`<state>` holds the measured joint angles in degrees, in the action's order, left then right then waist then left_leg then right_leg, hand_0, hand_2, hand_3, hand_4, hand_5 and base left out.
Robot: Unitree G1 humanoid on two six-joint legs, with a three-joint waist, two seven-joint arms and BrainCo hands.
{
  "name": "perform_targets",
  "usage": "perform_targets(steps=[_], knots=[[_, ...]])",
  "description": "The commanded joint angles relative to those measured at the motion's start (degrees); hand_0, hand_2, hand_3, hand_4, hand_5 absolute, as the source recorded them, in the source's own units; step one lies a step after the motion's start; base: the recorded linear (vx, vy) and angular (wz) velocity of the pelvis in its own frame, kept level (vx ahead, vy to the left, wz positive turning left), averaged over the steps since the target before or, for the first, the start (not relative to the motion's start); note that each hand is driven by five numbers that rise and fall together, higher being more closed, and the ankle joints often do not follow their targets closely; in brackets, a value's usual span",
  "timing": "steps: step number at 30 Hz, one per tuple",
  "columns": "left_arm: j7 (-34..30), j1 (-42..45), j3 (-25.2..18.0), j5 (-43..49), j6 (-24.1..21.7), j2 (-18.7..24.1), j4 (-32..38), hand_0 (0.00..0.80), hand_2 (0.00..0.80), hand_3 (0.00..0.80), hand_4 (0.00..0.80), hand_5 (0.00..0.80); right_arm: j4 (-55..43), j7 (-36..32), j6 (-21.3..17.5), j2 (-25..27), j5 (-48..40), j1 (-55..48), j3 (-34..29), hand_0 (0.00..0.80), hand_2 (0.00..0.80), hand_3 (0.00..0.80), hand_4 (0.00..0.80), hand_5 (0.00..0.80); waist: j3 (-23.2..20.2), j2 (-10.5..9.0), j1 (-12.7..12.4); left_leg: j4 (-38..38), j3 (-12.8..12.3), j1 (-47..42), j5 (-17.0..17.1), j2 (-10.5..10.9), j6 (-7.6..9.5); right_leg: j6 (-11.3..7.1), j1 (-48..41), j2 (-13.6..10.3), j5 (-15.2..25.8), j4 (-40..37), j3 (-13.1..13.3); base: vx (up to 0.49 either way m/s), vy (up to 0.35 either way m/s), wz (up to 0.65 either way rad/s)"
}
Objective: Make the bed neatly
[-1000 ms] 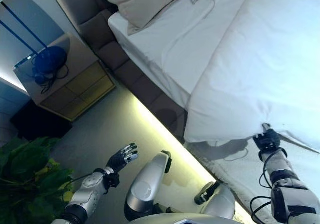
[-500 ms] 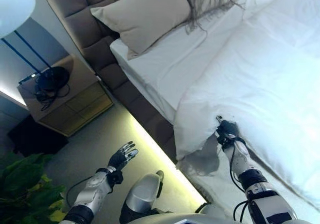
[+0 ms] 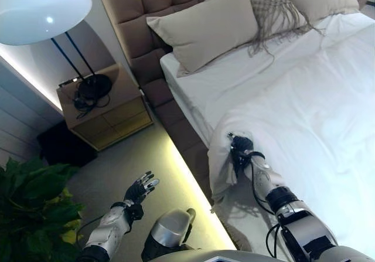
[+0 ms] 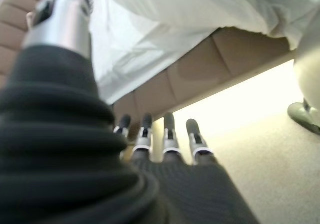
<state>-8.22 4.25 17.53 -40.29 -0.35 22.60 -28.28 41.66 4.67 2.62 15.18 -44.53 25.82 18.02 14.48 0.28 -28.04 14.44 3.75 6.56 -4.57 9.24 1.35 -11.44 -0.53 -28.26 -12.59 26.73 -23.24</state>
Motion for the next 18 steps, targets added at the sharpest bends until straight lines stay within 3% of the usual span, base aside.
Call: perform_targets(steps=[1, 7, 12, 16, 17, 18], knots=[[0.1, 0.6, 0.6, -2.2, -1.2, 0.5, 4.1, 0.0, 0.0, 0.0, 0.0, 0.0, -2.3, -5.7, 0.5, -2.0, 3.6, 10.7, 3.8, 0.8, 0.8, 0.8, 0.8, 0.8, -2.8, -0.14, -2.5, 5.2, -1.9, 1.5, 1.8, -4.6, -1.32, -1.94, 2.5, -4.9, 22.2, -6.1, -0.2, 0.04, 0.047, 0.17], [-1.1, 1.6, 0.5, -2.1, -1.0, 1.0, 4.5, 0.0, 0.0, 0.0, 0.0, 0.0, -3.2, -13.3, 5.1, -2.6, 8.5, 13.6, 10.0, 0.8, 0.8, 0.8, 0.8, 0.8, -2.8, 0.19, -3.9, 6.5, -1.4, 2.3, 1.5, -3.8, -1.27, -1.86, 2.1, -5.2, 22.1, -5.7, -1.0, 0.015, 0.033, 0.08], [-0.3, 2.1, 0.8, -2.0, -0.1, 1.4, 6.6, 0.0, 0.0, 0.0, 0.0, 0.0, -5.9, -11.6, 7.0, -3.9, 7.7, 14.7, 14.0, 0.8, 0.8, 0.8, 0.8, 0.8, -3.0, 0.1, -4.9, 6.0, -0.8, 2.1, 2.0, -3.1, -1.09, -1.92, 1.3, -4.8, 22.6, -6.3, -1.9, 0.001, 0.004, 0.02], [0.0, 2.6, 1.0, -1.9, 0.0, 1.6, 6.8, 0.0, 0.0, 0.0, 0.0, 0.0, -4.6, -8.4, 8.7, -5.0, 5.7, 15.2, 13.4, 0.8, 0.8, 0.8, 0.8, 0.8, -3.4, -0.08, -5.0, 5.7, -0.5, 2.1, 2.4, -2.7, -0.79, -1.88, 1.5, -5.0, 23.2, -5.8, -2.2, 0.013, 0.008, 0.07], [-0.4, 2.8, 0.9, -1.8, -0.2, 1.7, 6.5, 0.0, 0.0, 0.0, 0.0, 0.0, -3.6, -7.5, 9.1, -5.1, 5.4, 15.4, 12.9, 0.756, 0.756, 0.756, 0.756, 0.756, -3.4, -0.06, -5.1, 5.7, -0.5, 1.9, 2.4, -2.7, -0.73, -1.88, 1.6, -5.1, 23.2, -5.6, -2.4, 0.009, -0.019, 0.04], [-0.8, 3.0, 0.7, -1.7, -0.2, 1.8, 6.4, 0.0, 0.0, 0.0, 0.0, 0.0, -2.7, -7.2, 9.3, -5.0, 5.4, 15.4, 12.5, 0.207, 0.207, 0.207, 0.207, 0.207, -3.4, 0.02, -5.2, 5.8, -0.5, 1.6, 2.1, -2.8, -0.74, -1.88, 1.4, -5.0, 23.1, -5.4, -2.5, 0.006, -0.032, 0.04]])
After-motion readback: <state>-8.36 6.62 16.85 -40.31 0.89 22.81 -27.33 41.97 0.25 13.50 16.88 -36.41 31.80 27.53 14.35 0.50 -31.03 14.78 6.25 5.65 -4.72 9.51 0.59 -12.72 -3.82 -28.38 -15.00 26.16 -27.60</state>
